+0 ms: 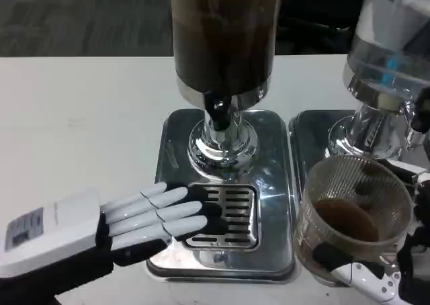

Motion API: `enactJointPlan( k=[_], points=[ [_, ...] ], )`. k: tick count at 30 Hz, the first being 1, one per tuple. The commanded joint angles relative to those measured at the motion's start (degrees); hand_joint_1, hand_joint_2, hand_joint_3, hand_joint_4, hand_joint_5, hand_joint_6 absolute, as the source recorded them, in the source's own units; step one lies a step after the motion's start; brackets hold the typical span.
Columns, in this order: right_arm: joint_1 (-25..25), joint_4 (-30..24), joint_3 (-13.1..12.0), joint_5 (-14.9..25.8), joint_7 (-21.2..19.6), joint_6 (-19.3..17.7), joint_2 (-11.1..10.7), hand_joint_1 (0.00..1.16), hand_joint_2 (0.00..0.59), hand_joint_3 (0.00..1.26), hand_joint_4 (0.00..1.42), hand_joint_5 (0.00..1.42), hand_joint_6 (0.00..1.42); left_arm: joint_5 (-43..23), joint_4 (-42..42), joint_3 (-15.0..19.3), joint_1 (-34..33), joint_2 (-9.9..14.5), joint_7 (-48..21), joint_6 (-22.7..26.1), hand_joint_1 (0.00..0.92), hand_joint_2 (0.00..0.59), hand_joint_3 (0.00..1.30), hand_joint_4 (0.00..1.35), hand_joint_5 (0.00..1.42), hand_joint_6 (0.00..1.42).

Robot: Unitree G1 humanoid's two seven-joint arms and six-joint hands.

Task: Grasp the cup under the faucet to collect the drink, then remove the cup.

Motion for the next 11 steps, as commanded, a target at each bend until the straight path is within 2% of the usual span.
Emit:
enactJointPlan(
  k=[1, 11],
  points=[
    [-0.8, -1.1, -0.1, 1.5, 0.0, -2.1, 0.2, 1.08, 0.119, 0.99, 1.03, 1.15, 1.40, 0.6, 0.4, 0.1, 0.7, 1.0, 1.4, 0.1, 0.000, 0.038, 0.07, 0.00, 0.00, 0.00],
    [-1.2, -1.1, -0.4, 1.9, 0.3, -1.8, -0.1, 1.08, 0.121, 0.99, 1.03, 1.16, 1.40, 1.1, 0.3, 0.3, 1.2, 1.1, 2.4, 0.6, 0.000, 0.039, 0.07, 0.00, 0.00, 0.00]
  ],
)
